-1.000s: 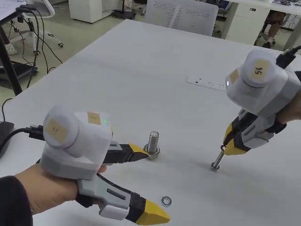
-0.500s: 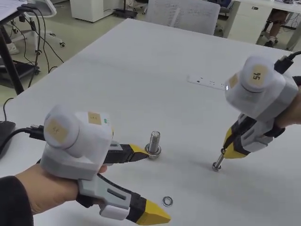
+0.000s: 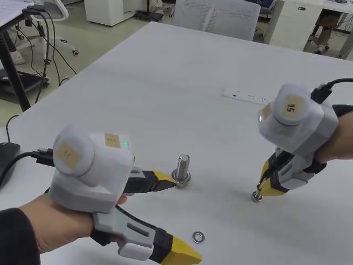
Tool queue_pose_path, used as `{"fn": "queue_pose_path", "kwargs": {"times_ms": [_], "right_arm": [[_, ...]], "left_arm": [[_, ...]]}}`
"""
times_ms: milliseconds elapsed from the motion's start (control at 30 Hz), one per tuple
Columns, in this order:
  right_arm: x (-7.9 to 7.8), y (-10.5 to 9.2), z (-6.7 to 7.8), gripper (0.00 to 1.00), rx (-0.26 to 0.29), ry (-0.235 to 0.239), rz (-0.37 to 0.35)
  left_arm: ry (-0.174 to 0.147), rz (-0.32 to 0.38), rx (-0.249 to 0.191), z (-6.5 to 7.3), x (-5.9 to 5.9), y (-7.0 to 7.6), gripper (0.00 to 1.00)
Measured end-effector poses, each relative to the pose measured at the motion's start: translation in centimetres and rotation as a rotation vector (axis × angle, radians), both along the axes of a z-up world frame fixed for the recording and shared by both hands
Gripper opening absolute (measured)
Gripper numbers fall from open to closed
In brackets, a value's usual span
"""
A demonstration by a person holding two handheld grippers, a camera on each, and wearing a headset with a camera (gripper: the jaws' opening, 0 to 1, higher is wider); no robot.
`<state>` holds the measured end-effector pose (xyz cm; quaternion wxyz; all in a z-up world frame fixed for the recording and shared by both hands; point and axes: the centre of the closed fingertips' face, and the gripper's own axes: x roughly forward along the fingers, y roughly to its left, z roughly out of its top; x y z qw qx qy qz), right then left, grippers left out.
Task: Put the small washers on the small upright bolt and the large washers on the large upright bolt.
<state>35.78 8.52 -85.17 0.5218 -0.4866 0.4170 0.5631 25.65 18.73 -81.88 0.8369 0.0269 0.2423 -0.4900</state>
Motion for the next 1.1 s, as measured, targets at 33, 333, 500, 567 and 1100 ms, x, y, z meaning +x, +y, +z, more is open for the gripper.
{"fn": "queue_pose_path", "kwargs": {"times_ms": [33, 333, 500, 567, 1100], "right_arm": [[0.0, 0.0, -0.1, 0.14, -0.002, 0.001, -0.002], [-0.1, 0.2, -0.9, 0.14, -0.009, 0.002, 0.002], [-0.1, 0.3, -1.1, 0.14, -0.005, 0.001, 0.002], [-0.1, 0.3, -1.2, 0.14, -0.005, 0.002, 0.002], [0.1, -0.4, -0.6, 0.21, 0.027, -0.008, -0.033]], "left_arm": [[0.001, 0.001, -0.001, 0.0, 0.0, 0.0, 0.79], [0.005, 0.005, -0.002, -0.1, 0.1, 0.1, 0.79], [0.007, 0.005, -0.003, -0.2, 0.2, 0.1, 0.79], [0.008, 0.006, -0.003, -0.2, 0.2, 0.2, 0.79], [0.008, 0.003, 0.0, -0.3, 0.2, 0.1, 0.79]]}}
